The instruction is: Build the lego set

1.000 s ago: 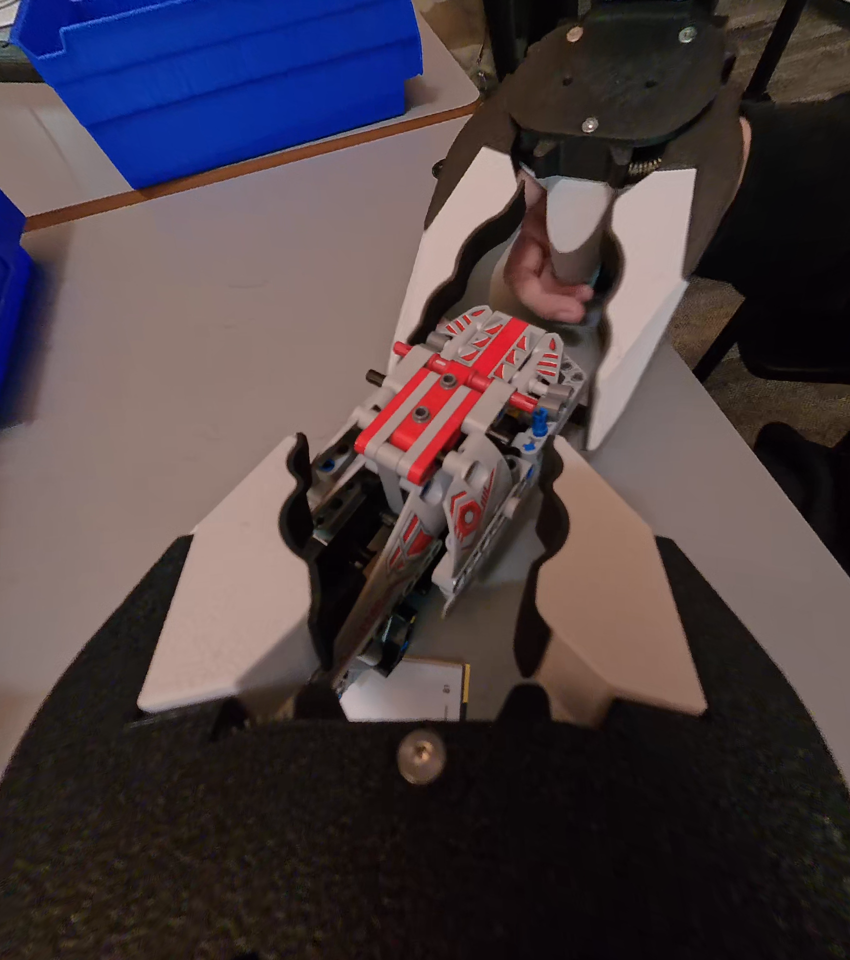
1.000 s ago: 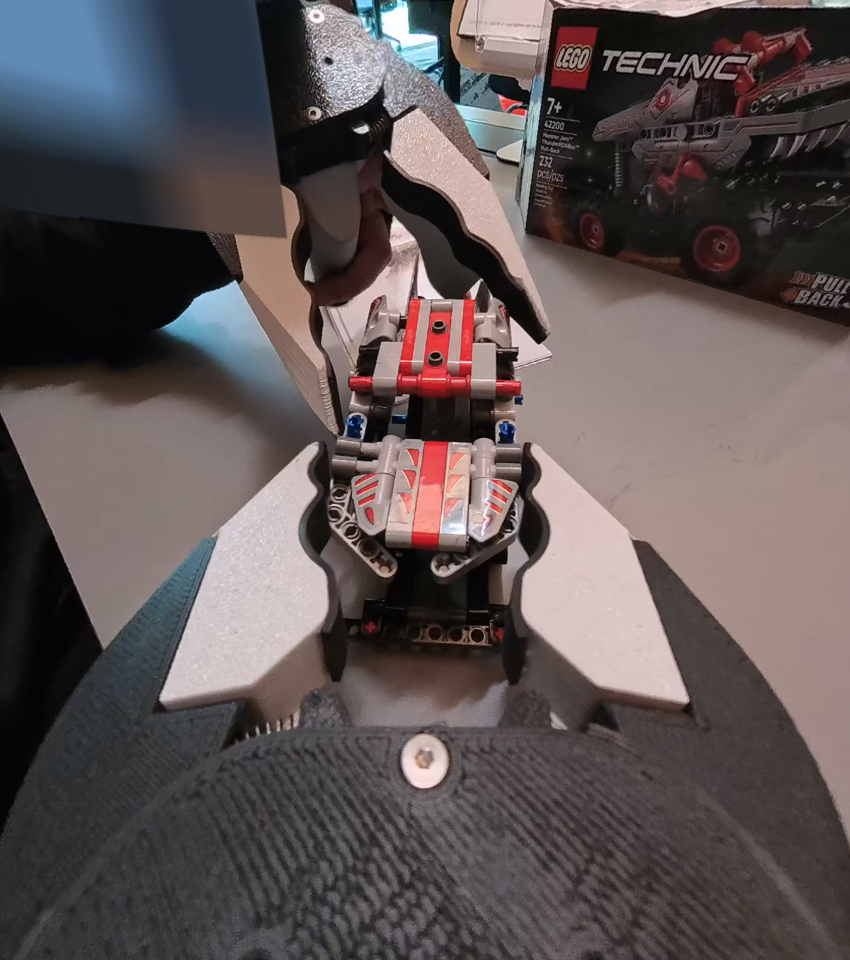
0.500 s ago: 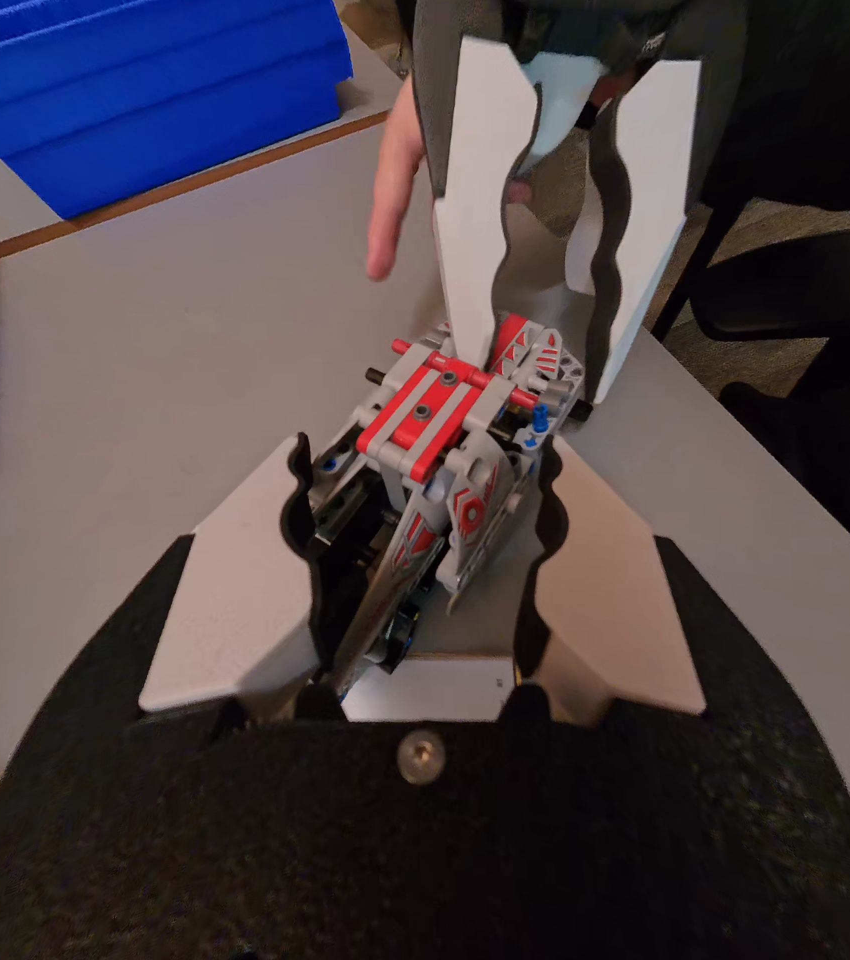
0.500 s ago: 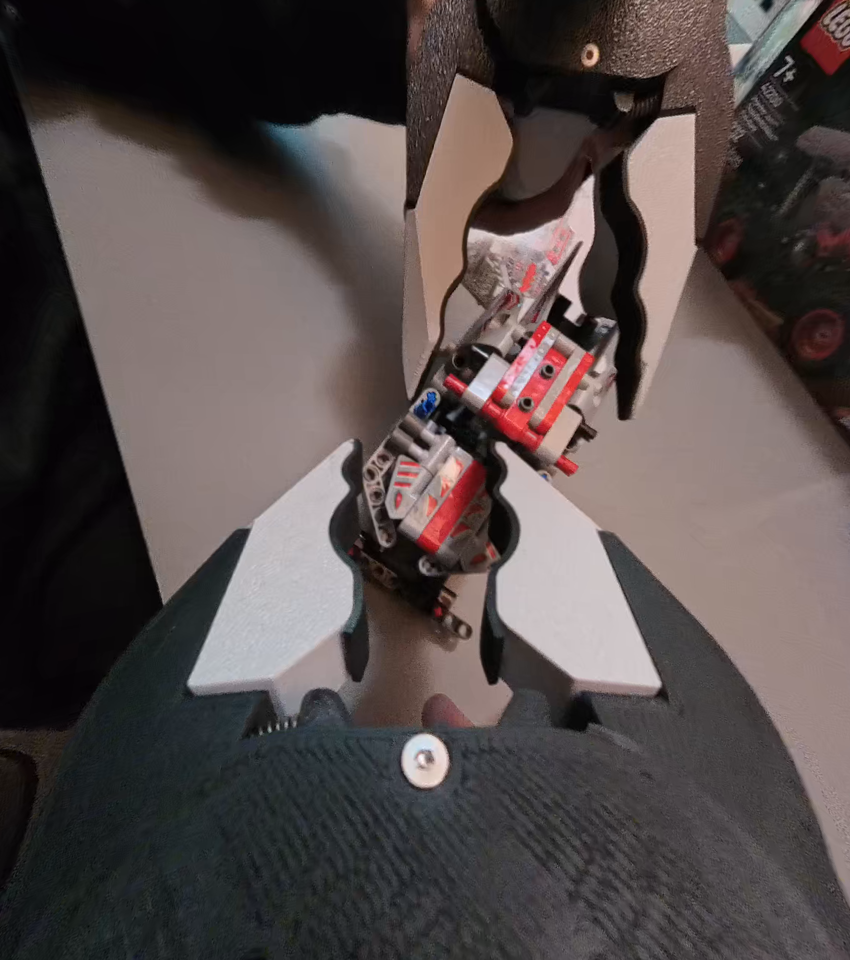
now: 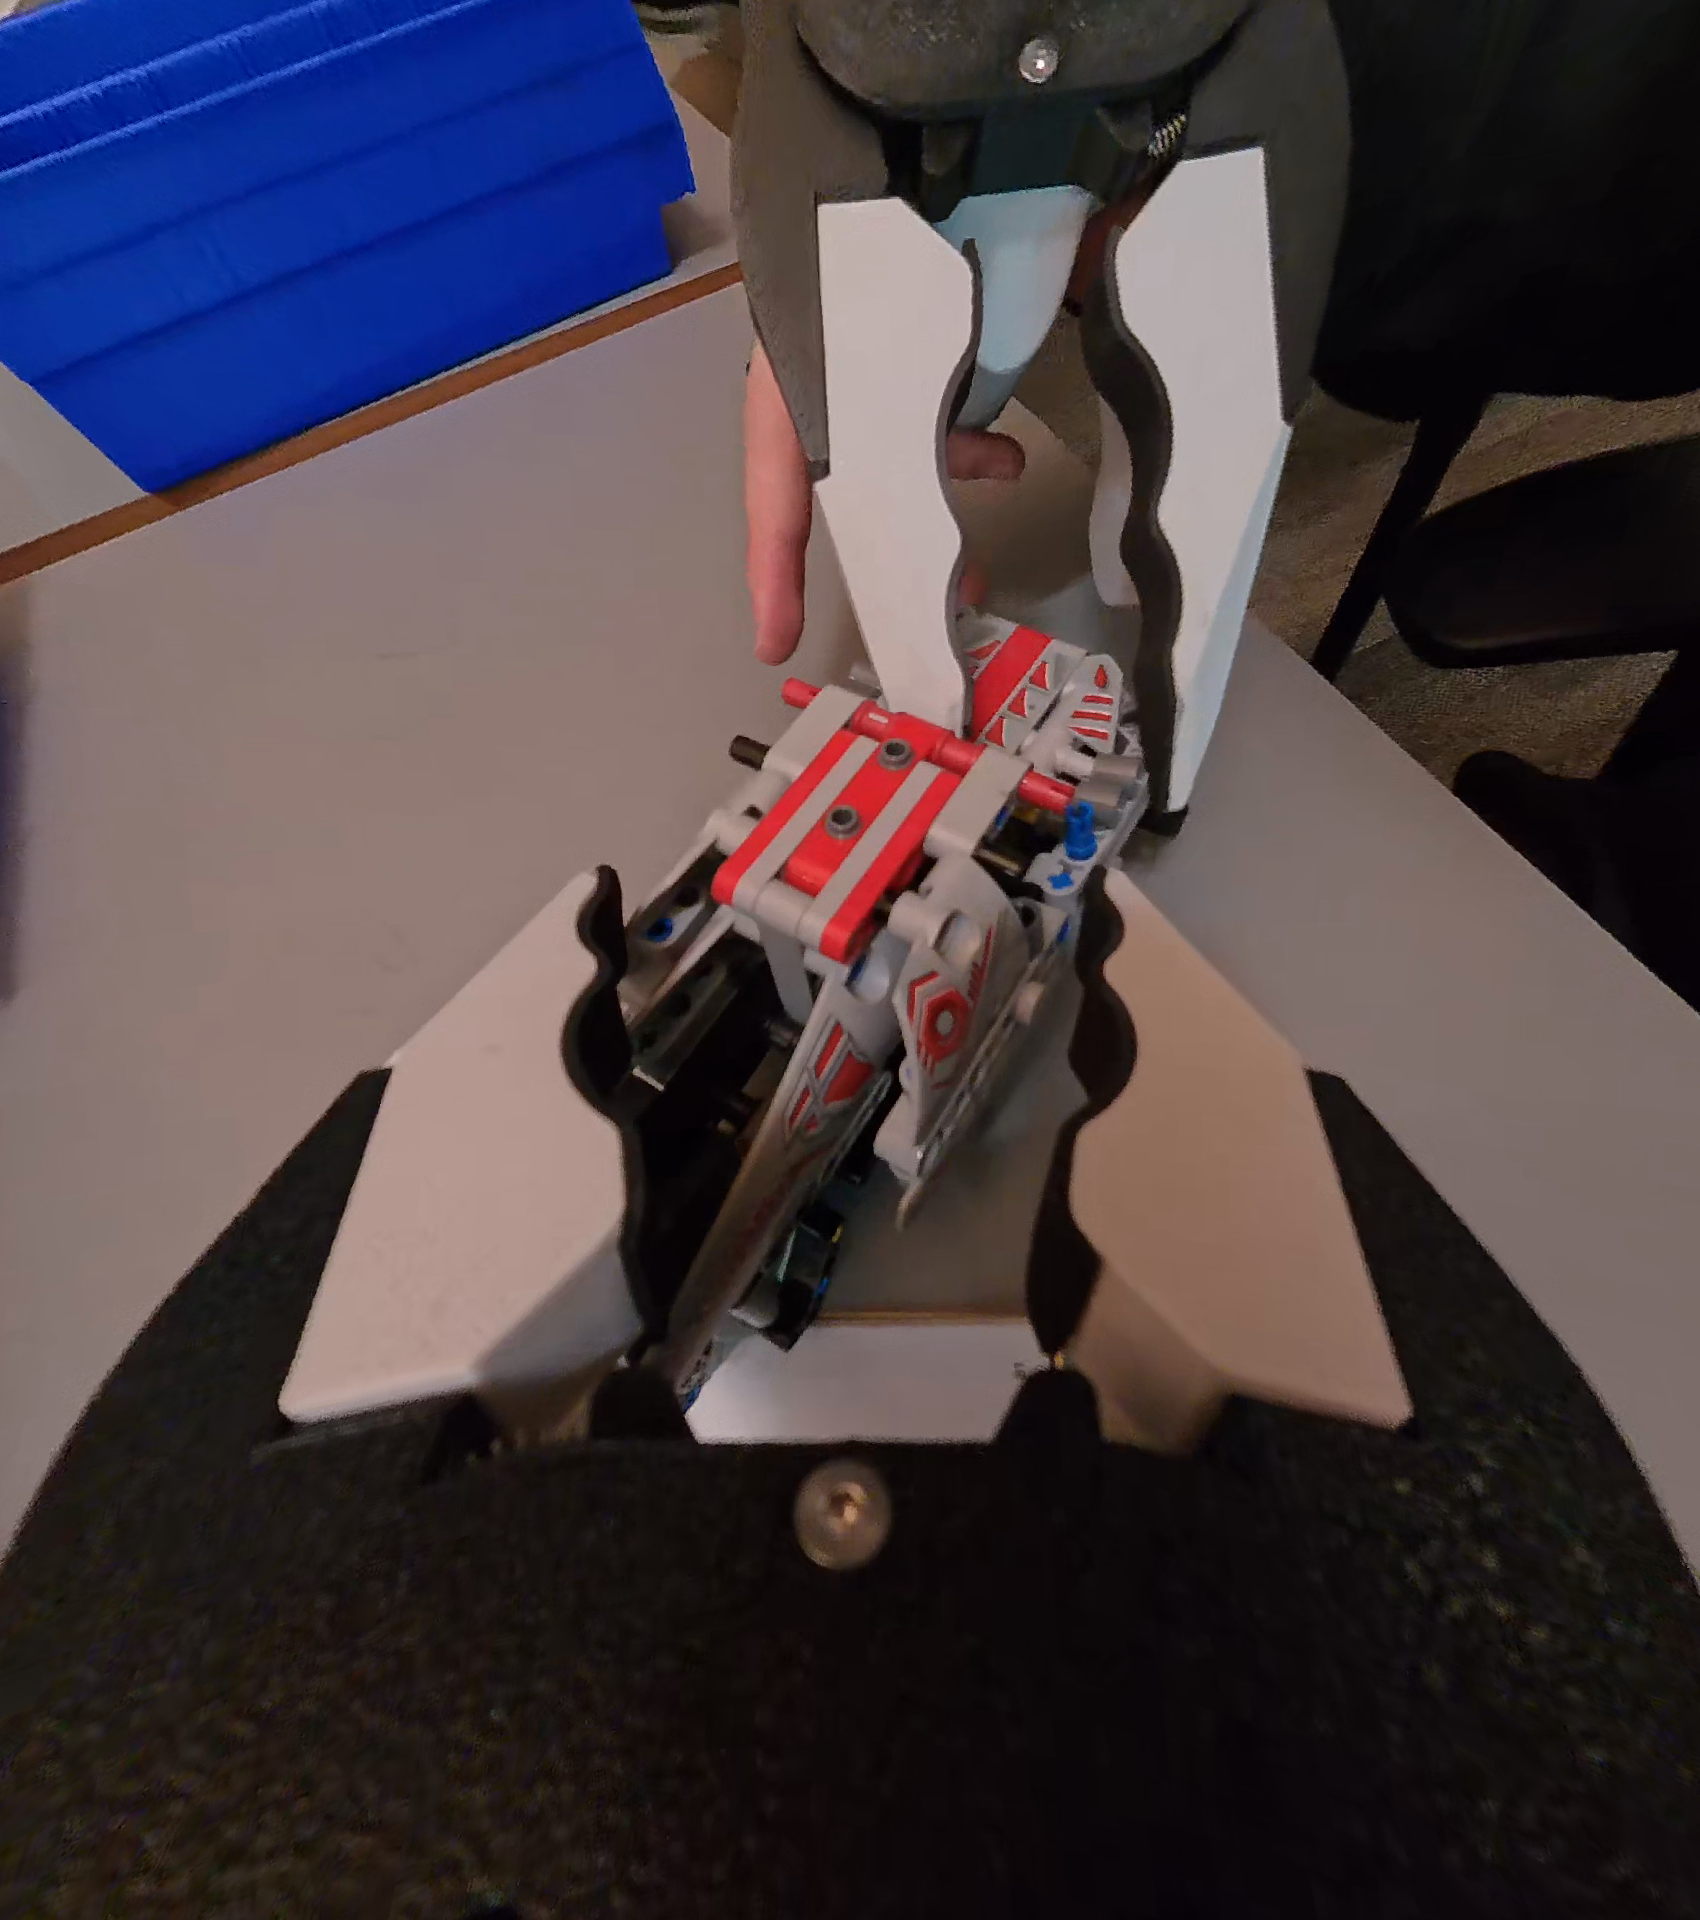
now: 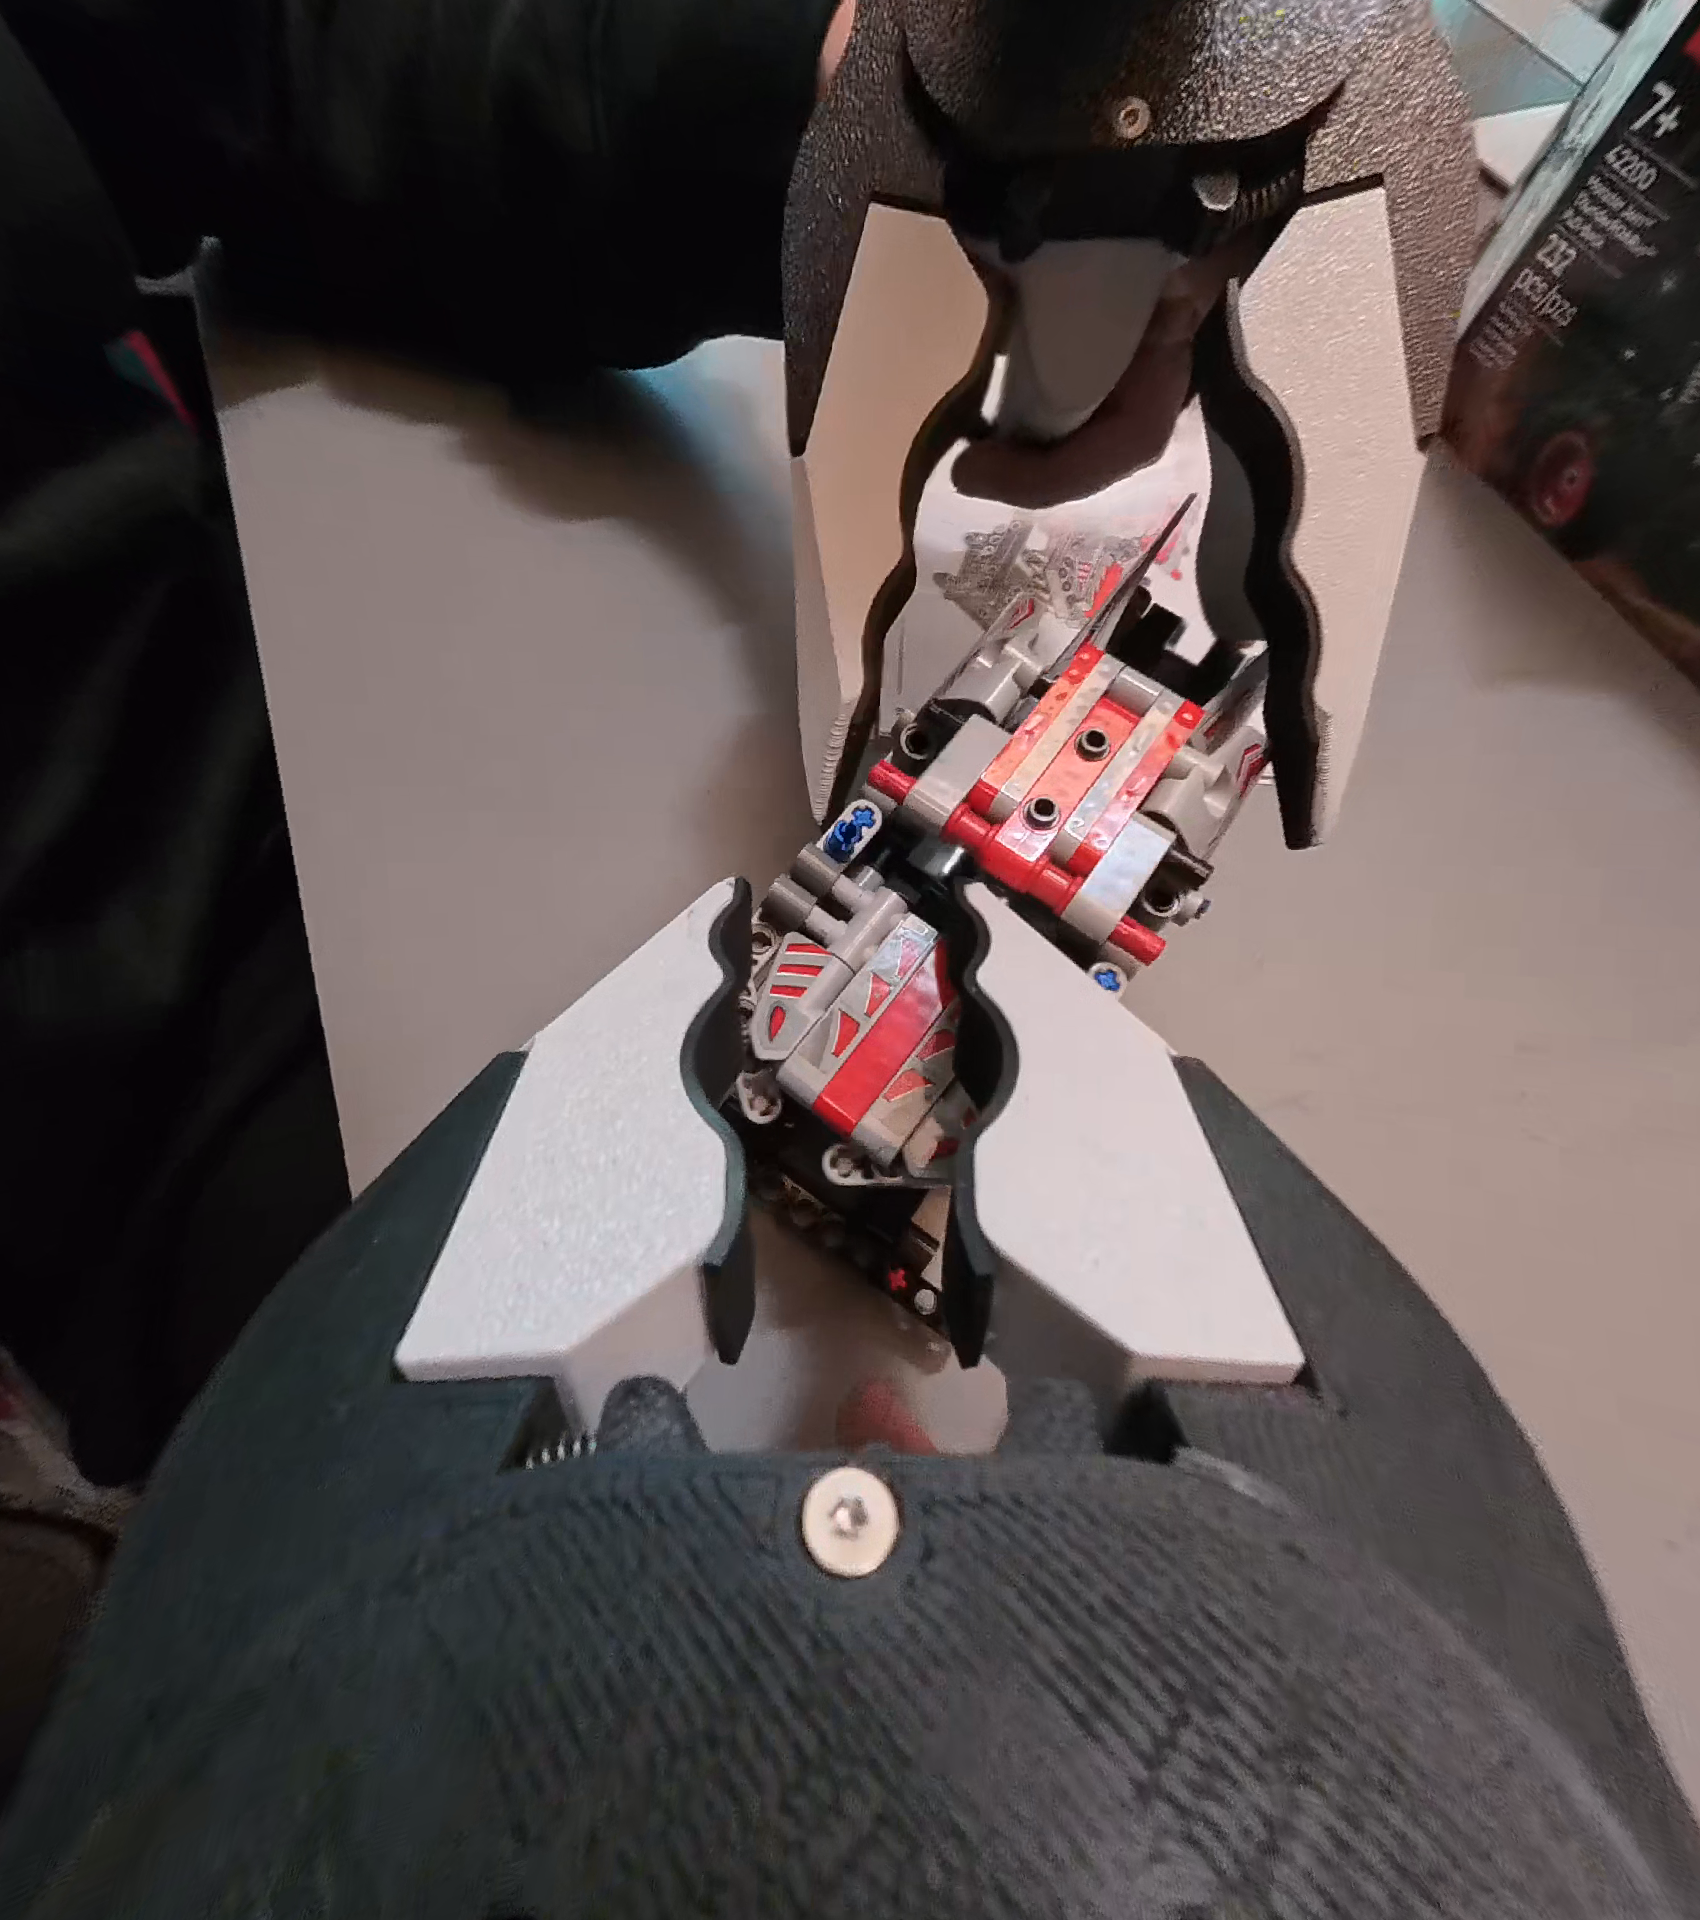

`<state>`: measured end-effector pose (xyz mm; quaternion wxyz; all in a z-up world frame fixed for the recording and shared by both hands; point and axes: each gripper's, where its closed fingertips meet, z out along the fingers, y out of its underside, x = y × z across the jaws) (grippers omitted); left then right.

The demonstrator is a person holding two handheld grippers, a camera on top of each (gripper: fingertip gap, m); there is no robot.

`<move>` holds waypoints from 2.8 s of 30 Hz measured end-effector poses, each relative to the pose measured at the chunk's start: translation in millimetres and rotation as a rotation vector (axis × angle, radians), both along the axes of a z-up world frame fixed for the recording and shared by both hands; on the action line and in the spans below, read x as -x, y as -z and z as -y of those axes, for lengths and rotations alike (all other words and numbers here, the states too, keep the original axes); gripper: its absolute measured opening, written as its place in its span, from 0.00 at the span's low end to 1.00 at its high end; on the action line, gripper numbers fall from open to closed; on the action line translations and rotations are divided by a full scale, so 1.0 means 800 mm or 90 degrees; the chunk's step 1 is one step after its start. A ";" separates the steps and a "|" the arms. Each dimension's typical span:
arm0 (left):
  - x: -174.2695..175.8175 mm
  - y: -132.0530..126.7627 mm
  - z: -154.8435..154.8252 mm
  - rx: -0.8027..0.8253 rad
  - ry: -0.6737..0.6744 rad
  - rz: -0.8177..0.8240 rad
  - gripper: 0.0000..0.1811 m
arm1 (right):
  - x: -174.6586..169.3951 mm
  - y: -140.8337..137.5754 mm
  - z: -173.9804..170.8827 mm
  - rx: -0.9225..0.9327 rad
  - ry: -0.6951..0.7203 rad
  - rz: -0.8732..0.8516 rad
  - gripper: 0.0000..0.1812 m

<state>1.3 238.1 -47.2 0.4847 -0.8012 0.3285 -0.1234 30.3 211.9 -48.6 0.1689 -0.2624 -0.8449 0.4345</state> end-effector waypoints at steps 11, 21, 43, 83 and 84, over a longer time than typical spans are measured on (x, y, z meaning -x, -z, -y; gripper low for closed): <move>-0.001 -0.005 0.000 -0.039 0.015 0.023 0.48 | 0.001 -0.007 -0.001 0.070 0.013 -0.044 0.18; -0.032 -0.012 0.071 -0.003 -0.219 0.035 0.16 | -0.014 -0.035 -0.079 0.150 0.211 -0.118 0.36; 0.042 0.013 0.103 -0.062 -0.365 0.043 0.08 | -0.008 -0.057 -0.003 0.120 0.273 -0.188 0.20; 0.033 0.009 0.079 0.457 -0.178 0.810 0.16 | 0.053 0.011 0.051 -0.182 0.195 -0.198 0.27; 0.034 0.008 0.080 0.467 -0.191 0.819 0.16 | 0.054 0.011 0.052 -0.180 0.194 -0.205 0.27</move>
